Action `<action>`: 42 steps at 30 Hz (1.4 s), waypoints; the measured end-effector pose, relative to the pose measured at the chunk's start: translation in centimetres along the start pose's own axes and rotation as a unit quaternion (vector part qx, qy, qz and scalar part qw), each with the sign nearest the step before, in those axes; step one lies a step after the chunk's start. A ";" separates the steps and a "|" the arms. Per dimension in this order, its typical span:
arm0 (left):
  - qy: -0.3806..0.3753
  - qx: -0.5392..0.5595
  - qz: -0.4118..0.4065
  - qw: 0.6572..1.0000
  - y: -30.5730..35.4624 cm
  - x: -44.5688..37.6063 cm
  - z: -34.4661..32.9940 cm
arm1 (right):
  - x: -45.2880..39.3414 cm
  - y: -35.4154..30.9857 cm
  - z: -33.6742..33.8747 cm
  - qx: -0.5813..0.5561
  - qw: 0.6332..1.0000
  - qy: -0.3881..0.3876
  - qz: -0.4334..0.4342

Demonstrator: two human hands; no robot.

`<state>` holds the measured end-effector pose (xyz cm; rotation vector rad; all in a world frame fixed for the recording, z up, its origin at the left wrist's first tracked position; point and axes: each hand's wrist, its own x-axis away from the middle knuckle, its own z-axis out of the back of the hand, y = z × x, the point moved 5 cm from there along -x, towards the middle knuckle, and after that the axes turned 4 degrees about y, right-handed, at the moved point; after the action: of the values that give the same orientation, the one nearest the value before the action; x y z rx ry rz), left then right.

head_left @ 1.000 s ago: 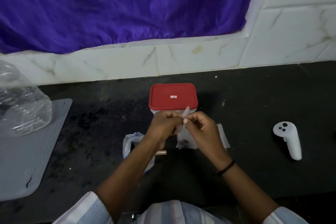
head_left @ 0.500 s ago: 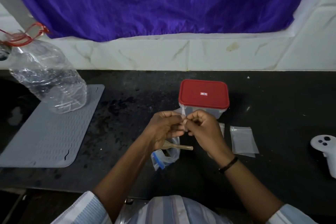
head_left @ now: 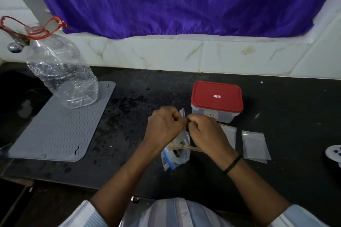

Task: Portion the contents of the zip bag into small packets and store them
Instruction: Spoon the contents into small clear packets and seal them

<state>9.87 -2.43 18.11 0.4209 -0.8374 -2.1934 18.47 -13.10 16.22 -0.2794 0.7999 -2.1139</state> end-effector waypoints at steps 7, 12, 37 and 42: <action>-0.058 0.046 -0.016 0.997 -1.4 -0.2 0.5 | 0.0 -0.6 0.4 -0.130 0.991 0.028 -0.010; -0.085 0.118 -0.002 0.989 -1.8 0.2 0.2 | -0.1 -0.5 -0.4 -0.118 0.993 0.017 0.005; -0.085 0.066 -0.209 0.972 -3.4 -0.1 0.3 | -2.8 -2.6 -0.5 0.075 0.983 -0.162 -0.036; -0.096 0.071 -0.256 0.959 -3.6 0.2 -1.7 | -3.0 -3.7 -0.8 0.056 0.966 -0.253 0.013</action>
<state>8.70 -1.41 14.41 0.5495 -1.0906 -2.6924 17.68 -8.76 18.17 -0.7083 0.3776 -1.9286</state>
